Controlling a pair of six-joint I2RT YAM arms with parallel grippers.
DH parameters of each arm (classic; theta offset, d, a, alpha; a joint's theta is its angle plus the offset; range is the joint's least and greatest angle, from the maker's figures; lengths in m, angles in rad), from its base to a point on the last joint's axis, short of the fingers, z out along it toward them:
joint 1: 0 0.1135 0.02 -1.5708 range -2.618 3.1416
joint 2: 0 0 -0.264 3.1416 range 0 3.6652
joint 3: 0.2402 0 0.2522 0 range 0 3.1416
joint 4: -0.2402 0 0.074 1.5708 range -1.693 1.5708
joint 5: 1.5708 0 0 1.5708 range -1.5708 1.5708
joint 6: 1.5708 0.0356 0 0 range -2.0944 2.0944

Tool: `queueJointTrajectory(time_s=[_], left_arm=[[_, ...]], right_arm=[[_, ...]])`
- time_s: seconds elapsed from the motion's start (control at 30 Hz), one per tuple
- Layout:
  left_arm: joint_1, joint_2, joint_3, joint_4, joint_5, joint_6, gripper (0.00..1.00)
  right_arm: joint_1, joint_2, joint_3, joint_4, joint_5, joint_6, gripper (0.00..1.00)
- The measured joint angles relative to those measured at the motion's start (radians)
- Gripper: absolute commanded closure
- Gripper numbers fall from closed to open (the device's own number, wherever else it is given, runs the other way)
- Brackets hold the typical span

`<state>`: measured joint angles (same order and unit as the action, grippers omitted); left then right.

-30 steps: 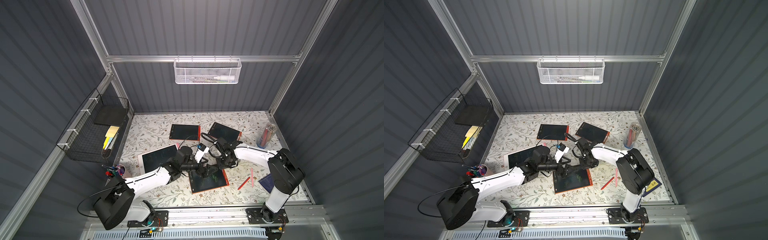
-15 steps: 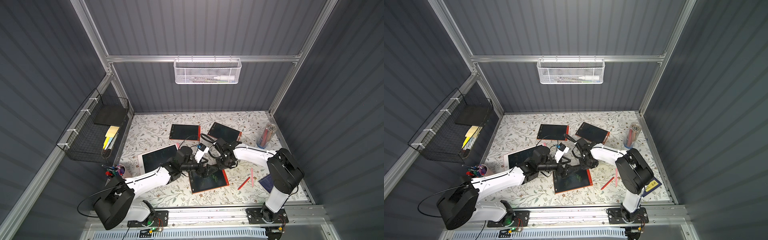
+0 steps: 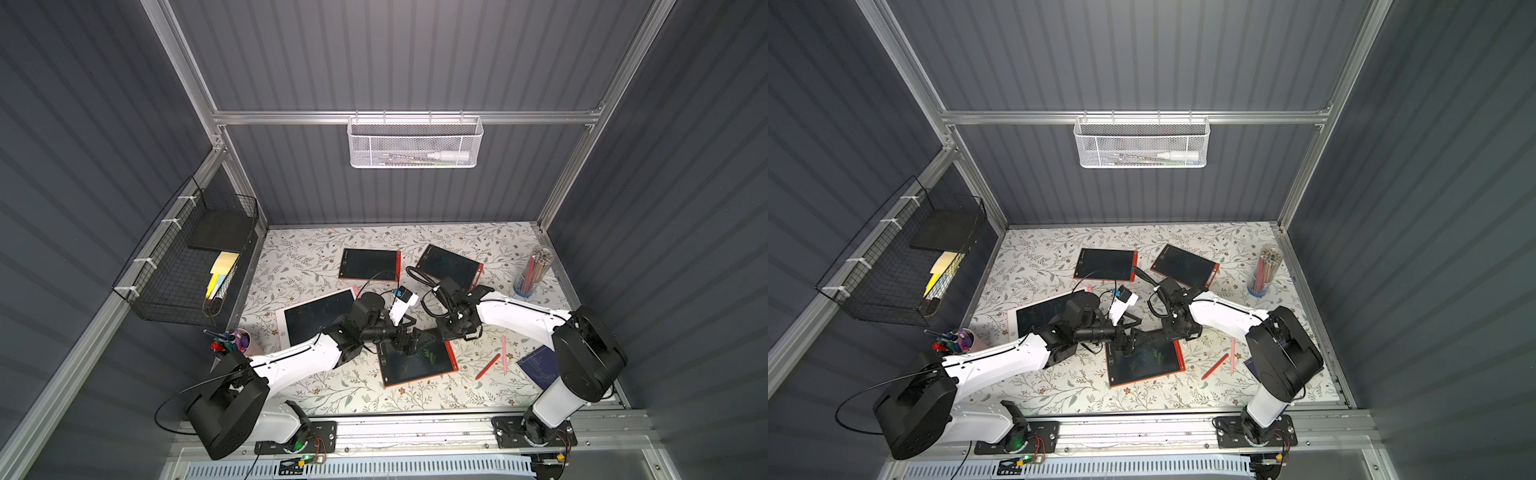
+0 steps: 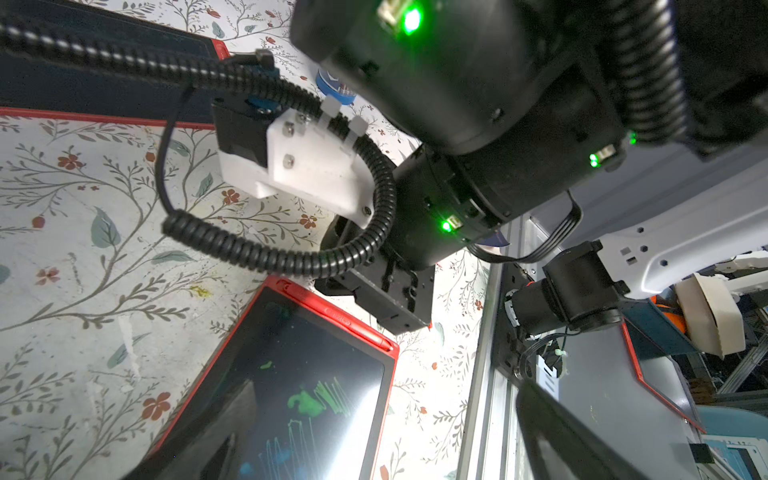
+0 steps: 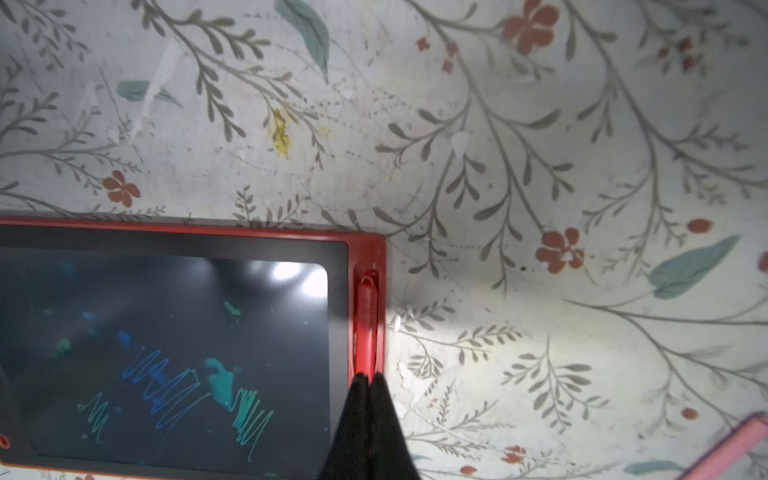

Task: Place the stylus back onto the writing tablet
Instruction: Place the stylus on the writing tablet.

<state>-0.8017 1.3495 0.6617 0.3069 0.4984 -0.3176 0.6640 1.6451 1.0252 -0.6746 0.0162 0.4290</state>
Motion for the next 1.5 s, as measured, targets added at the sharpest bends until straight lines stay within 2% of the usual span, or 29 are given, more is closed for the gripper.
queueJointTrajectory(time_s=[0.9,1.5], left_arm=[[0.0,-0.015,0.0,0.0,0.0,0.0,0.01],[0.0,-0.015,0.0,0.0,0.0,0.0,0.01]], right_arm=[[0.003,0.027,-0.06,0.052,-0.034,0.042,1.0],[0.054,0.059,-0.033,0.036,0.059,0.042,1.0]])
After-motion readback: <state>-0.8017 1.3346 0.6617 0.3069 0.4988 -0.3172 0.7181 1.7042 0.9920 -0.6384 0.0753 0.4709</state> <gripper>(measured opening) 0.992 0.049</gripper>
